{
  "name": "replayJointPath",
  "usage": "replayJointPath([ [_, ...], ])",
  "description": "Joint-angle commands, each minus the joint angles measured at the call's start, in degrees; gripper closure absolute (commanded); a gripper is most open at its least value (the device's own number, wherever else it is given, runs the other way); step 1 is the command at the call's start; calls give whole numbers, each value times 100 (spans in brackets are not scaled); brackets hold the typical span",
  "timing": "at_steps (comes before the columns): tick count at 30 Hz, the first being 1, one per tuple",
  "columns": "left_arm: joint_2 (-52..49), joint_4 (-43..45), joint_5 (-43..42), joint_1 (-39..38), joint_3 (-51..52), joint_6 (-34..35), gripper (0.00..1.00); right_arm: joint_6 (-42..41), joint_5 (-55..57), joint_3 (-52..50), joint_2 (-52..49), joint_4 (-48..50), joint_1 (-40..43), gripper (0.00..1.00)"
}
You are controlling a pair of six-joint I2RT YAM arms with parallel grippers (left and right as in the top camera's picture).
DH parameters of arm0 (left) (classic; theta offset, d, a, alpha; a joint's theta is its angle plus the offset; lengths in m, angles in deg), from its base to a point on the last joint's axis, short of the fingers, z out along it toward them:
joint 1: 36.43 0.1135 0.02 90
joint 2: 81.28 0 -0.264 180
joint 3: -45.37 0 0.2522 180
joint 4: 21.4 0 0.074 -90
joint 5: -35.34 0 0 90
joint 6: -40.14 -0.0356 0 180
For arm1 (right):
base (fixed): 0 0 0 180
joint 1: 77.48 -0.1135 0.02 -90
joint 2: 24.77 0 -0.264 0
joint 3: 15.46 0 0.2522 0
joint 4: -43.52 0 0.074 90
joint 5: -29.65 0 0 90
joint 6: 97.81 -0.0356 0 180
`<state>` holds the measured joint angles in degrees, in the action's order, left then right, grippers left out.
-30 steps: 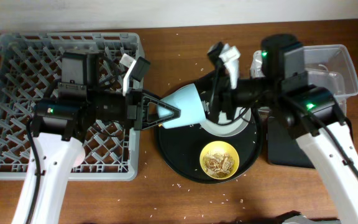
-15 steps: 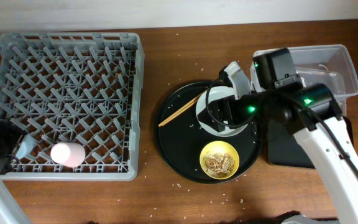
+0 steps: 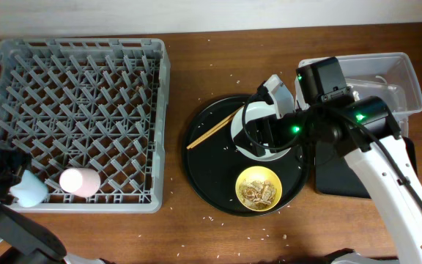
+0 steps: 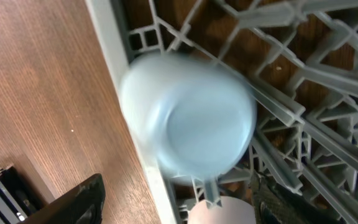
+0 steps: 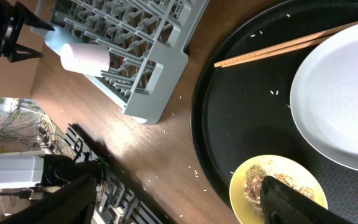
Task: Sort waste into correct bins and load items into the dishwasher rack
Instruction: 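Place the light-blue cup upside down in the dish rack with the left gripper, then grasp the yellow bowl with the right gripper and lift it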
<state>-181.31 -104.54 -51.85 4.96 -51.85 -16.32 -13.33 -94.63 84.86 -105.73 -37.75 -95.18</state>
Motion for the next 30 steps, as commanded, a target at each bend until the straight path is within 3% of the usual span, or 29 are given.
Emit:
replayJointPath([
  [1, -15, -28, -302, 203, 15, -129, 1, 74, 52, -13, -9, -20, -42, 15],
  [3, 22, -116, -1513, 116, -199, -1167, 2, 50, 264, -13, -9, -20, -42, 15],
  [4, 144, -328, -1572, -66, -424, -1314, 3, -83, 472, -15, -9, -28, -42, 15],
  [5, 455, -459, -1644, -498, -699, -1609, 4, -713, 1025, -79, -9, -28, -50, 16],
  [9, 1589, -249, -1700, -2581, -1005, -2470, 4, -1810, 1849, -960, -98, 442, -754, 27],
  [10, 1749, -201, -1703, -3230, -1005, -2745, 6, -2201, 2686, -1237, -247, 610, -927, 29],
  [11, 1788, -229, -1700, -3943, -1003, -2938, 6, -2221, 3021, -1335, -448, 667, -920, 38],
  [14, 1781, -262, -1572, -4811, -1001, -2933, 5, -1849, 2074, -1379, -756, 531, -964, 51],
  [17, 1781, -46, -1547, -4846, -1003, -2931, 5, -3477, 1991, -2210, -1187, 1272, -1537, 58],
  [18, 1781, -50, -1545, -4846, -1001, -2931, 4, -3746, 1996, -2347, -1408, 1543, -1690, 65],
  [24, 1779, -103, -1550, -4848, -1003, -2931, 1, -4308, 2544, -2347, -2120, 1818, -1794, 68],
  [25, 1779, -107, -1550, -4848, -1003, -2931, 1, -4577, 2763, -2347, -2164, 1873, -1786, 74],
  [27, 1777, -133, -1547, -4848, -1003, -2931, 1, -4754, 3034, -2347, -2175, 1961, -1786, 96],
  [30, 1777, -133, -1545, -4848, -1003, -2933, 1, -4513, 3005, -2168, -2055, 1652, -1786, 96],
])
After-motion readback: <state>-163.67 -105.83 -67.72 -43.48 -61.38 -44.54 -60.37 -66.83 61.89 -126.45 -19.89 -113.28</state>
